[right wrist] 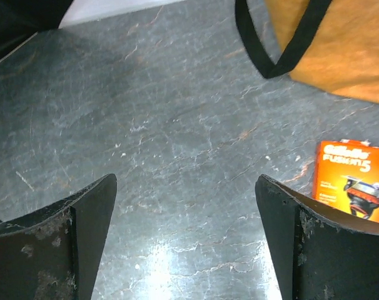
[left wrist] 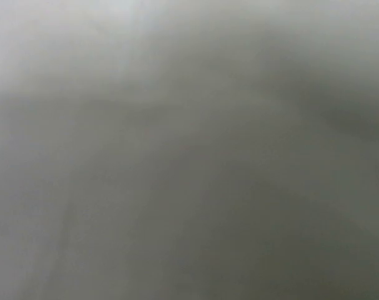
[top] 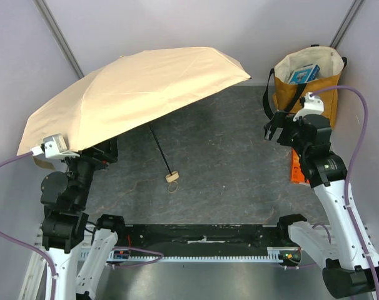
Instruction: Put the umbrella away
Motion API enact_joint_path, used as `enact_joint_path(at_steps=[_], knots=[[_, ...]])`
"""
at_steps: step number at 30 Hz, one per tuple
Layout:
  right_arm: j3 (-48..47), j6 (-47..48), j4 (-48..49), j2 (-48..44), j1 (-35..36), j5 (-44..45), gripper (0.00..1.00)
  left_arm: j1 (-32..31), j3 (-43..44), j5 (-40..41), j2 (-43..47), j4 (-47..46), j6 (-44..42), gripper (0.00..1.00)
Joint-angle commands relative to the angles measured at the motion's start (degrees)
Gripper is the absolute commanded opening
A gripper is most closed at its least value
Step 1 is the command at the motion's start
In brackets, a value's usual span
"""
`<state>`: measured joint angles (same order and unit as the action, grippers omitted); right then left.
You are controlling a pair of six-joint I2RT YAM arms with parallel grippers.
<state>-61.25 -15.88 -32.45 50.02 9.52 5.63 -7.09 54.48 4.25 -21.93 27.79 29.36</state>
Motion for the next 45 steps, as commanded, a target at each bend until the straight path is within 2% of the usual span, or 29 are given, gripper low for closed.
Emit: enact_joint_path(at_steps=[1,4,6,10,14,16,20,24,28,31,32,34,36,37,42,43,45], knots=[[3.76,-1.08,3.78,-0.01,2.25,-5.26,0.98,0.32,-1.3,0.24,0.49,1.39,3.15,0.95],[10.87,-4.41,12.63,-2.2,5.5,-11.23,0.98,0.32,-3.23,-0.56,0.84,2.88,4.99,0.95],[17.98,-8.01,22.98,-2.74,8.92,-16.51,0.98,0.32,-4.9,-1.52,1.45,3.76,6.31,0.95],[26.18,-14.7,45.59,4.54,19.47,-17.68,0.98,0.24,-8.94,-3.98,2.68,5.17,8.86,0.94],[23.48,-12.7,60.37,19.38,32.11,-14.34,0.98,0.32,-14.21,-10.04,3.91,5.52,12.28,0.93],[20.93,-10.76,65.56,28.08,35.82,-12.4,0.98,0.32,-17.11,-12.67,4.61,5.35,14.22,0.92],[16.79,-10.05,77.59,39.16,41.36,-9.85,0.98,0.24,-22.04,-16.9,6.28,4.56,17.03,0.92],[10.12,-6.98,82.44,49.36,45.32,-5.99,0.95,0.06,-25.73,-18.57,6.9,3.94,17.92,0.91],[1.51,-2.41,78.07,57.98,47.26,2.97,0.92,-0.2,-25.21,-18.4,7.25,4.46,17.22,0.9],[-2.36,-0.12,78.15,62.29,47.7,3.43,0.87,-0.29,-23.98,-17.61,7.43,5.17,16.34,0.89],[-4.55,0.32,76.76,63.96,47.79,3.16,0.84,-0.38,-23.72,-17.09,7.61,5.43,16.08,0.89],[-8.25,1.46,73.33,66.34,48.22,5.34,0.7,-0.55,-23.37,-16.3,7.78,5.78,15.72,0.89],[-10.37,1.99,70.34,67.4,48.66,9.39,0.51,-0.47,-23.1,-16.12,7.61,5.78,15.29,0.88],[-10.72,2.17,69.98,67.58,48.66,10.36,0.44,-0.47,-22.75,-16.12,7.52,5.87,15.11,0.88],[-13.97,3.4,65.68,68.02,48.75,11.07,0.04,-0.55,-22.57,-15.59,7.52,5.7,14.84,0.88],[-14.24,3.05,64.54,67.23,48.67,11.07,0.0,-0.55,-22.57,-15.68,7.43,5.7,14.93,0.87],[-13.46,1.82,62.78,63.82,48.75,10.98,0.0,-0.55,-22.14,-16.03,7.43,5.52,14.85,0.86]])
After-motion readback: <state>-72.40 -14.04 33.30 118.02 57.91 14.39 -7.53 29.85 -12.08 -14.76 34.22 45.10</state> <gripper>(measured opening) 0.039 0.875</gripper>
